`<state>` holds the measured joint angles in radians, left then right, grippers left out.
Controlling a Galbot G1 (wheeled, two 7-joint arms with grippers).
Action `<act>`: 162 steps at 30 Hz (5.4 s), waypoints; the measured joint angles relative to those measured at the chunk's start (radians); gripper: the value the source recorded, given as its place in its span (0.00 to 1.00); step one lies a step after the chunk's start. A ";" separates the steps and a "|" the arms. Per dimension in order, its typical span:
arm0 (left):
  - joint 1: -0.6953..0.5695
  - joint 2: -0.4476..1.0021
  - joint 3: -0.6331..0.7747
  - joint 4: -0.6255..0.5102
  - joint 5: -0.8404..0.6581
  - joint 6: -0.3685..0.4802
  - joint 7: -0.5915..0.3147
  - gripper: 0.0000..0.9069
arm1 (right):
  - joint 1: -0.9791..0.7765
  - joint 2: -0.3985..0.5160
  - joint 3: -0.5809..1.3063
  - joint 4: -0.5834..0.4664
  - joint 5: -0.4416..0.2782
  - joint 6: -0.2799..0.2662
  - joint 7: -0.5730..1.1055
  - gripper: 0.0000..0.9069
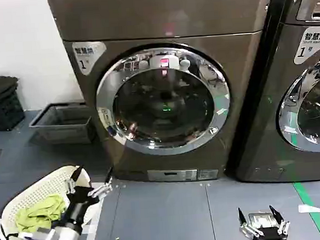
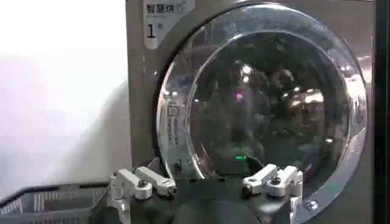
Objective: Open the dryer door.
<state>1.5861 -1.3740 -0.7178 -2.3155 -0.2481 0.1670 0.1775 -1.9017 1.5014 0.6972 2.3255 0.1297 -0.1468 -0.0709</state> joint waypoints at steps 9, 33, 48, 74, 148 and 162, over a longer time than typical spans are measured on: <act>0.009 0.001 0.000 -0.006 0.000 0.000 0.003 1.00 | 0.057 -0.071 0.000 -0.005 0.037 0.008 -0.052 1.00; 0.071 0.002 -0.027 -0.072 -0.011 0.010 0.004 1.00 | 0.504 -0.567 -0.253 -0.111 0.339 -0.019 -0.057 1.00; 0.098 -0.005 -0.032 -0.091 -0.001 0.005 0.005 1.00 | 0.868 -0.737 -0.503 -0.242 0.518 0.007 -0.058 1.00; 0.107 -0.008 -0.037 -0.099 0.002 0.005 0.006 1.00 | 1.440 -0.610 -1.009 -0.498 0.637 -0.012 0.069 1.00; 0.116 -0.022 -0.040 -0.109 0.001 0.001 0.008 1.00 | 1.756 -0.227 -1.255 -0.924 0.610 0.010 0.100 1.00; 0.113 -0.024 -0.039 -0.107 0.001 0.001 0.008 1.00 | 1.765 -0.173 -1.263 -0.980 0.577 0.002 0.143 1.00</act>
<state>1.6995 -1.3980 -0.7568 -2.4228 -0.2471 0.1682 0.1859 -0.1365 1.3288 -0.5653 1.3450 0.7066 -0.1452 0.0724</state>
